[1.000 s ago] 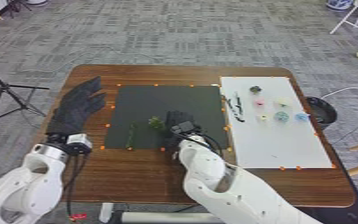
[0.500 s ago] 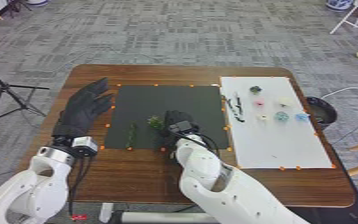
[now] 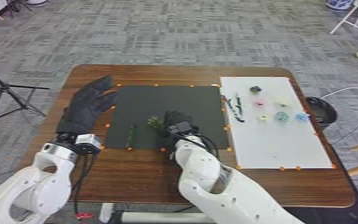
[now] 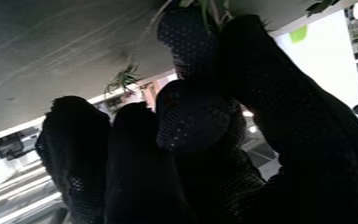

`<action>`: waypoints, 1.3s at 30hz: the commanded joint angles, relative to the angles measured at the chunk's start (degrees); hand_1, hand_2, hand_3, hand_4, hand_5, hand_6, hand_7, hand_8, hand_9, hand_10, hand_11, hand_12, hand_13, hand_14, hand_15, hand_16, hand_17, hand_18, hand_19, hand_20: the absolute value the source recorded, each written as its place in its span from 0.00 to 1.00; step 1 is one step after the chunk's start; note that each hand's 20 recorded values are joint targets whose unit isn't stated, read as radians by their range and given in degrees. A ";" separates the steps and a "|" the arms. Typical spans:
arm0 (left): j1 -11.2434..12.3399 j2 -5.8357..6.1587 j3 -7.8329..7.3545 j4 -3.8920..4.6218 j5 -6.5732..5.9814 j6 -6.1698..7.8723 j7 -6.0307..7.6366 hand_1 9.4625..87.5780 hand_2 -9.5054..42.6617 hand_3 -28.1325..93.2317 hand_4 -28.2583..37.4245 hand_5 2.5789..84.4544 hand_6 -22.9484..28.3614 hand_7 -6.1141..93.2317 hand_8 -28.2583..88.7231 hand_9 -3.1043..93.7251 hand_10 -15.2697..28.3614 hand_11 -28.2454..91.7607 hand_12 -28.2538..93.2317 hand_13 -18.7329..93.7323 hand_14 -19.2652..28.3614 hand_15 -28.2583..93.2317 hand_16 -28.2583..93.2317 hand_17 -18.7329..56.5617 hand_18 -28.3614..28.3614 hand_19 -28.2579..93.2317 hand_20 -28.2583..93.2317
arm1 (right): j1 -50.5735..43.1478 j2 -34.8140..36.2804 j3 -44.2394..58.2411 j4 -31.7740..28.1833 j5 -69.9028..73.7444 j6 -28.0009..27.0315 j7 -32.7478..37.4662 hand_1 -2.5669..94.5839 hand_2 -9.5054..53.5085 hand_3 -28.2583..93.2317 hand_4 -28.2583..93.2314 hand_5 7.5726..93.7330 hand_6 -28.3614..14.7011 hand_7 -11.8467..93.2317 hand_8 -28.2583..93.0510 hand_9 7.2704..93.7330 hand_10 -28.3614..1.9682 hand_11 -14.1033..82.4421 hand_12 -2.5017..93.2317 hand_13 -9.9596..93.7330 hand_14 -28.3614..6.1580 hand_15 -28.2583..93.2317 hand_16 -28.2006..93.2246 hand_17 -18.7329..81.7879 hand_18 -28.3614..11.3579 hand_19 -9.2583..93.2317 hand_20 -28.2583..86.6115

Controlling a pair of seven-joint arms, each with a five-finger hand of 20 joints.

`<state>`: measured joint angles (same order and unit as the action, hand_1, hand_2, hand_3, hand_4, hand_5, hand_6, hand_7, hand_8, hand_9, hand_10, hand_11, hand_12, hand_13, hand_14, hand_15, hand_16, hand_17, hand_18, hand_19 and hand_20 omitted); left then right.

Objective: Arrange flowers

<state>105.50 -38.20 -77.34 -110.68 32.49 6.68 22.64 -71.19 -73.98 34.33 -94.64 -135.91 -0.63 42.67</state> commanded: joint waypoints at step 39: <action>0.04 -0.14 -0.44 -0.27 0.52 -0.92 -0.55 0.24 0.02 0.77 0.08 0.27 0.46 0.27 0.16 0.22 0.55 0.40 0.40 0.32 0.65 0.41 0.26 0.17 0.79 0.55 0.31 | -2.15 0.85 3.12 -4.81 6.34 -0.48 2.41 0.13 0.00 0.88 0.05 0.88 0.62 0.37 0.19 0.99 0.73 0.71 0.46 0.96 0.73 0.91 0.53 0.82 0.23 1.00 0.88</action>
<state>103.01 -38.53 -75.78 -109.59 32.78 5.05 21.26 -72.94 -75.74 35.98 -95.62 -133.80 -0.45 44.11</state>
